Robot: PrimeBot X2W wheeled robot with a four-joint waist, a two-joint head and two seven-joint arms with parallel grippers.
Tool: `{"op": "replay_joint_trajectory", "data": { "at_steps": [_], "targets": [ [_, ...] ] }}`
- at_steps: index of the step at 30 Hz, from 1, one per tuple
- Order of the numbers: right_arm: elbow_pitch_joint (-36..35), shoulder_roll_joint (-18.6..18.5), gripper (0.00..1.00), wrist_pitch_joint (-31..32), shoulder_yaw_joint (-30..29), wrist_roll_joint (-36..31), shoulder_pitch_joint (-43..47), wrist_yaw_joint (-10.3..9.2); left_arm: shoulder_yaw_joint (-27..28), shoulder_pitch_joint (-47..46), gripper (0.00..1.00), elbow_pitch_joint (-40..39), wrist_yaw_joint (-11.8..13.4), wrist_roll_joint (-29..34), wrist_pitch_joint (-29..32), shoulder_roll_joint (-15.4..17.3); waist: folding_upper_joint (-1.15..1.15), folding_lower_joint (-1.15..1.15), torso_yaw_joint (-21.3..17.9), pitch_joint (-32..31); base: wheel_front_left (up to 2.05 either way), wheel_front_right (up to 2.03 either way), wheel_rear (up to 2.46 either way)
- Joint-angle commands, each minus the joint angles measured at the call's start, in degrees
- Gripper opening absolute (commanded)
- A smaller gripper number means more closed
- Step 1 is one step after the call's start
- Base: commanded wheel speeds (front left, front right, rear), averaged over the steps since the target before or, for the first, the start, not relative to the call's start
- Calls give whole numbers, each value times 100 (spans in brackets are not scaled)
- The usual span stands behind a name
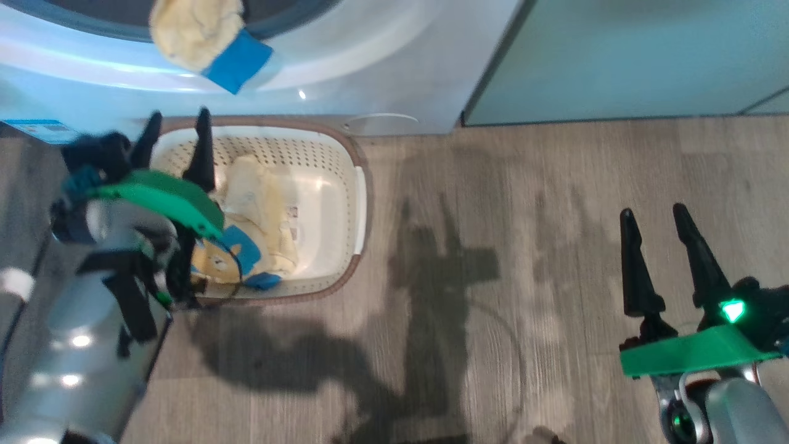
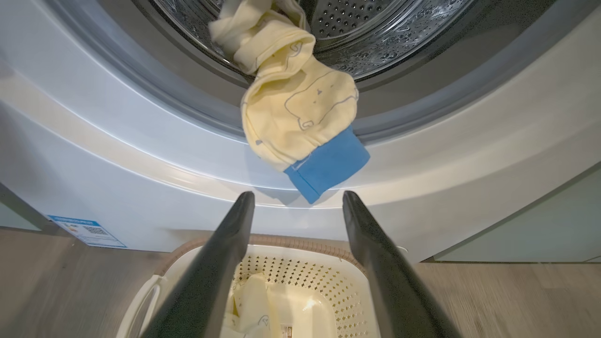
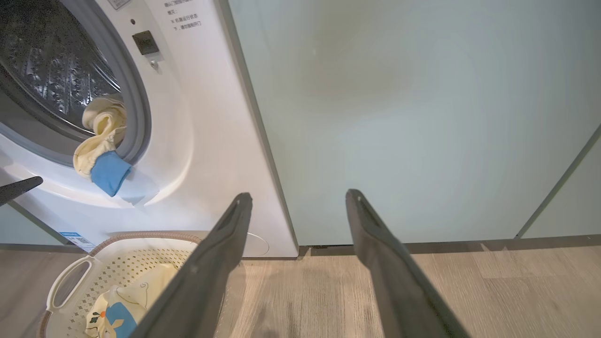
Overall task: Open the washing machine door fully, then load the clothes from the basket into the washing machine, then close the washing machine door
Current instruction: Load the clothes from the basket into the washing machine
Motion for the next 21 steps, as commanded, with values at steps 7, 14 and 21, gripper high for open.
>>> {"op": "replay_joint_trajectory", "data": {
  "at_steps": [7,14,21],
  "targets": [
    [-194,-74,100,-38,180,224,-298,-16,275,-1085,100,872,-360,-8,-54,384,0,-1,-415,471,0,0,0],
    [-198,-74,100,-38,232,370,-393,-16,323,-1624,100,1698,-502,0,-87,505,0,-1,-612,630,0,0,0],
    [-197,-74,100,-38,262,423,-451,-16,236,-1959,100,2155,-631,117,-105,623,0,-1,-720,699,0,0,0]
  ]
}}
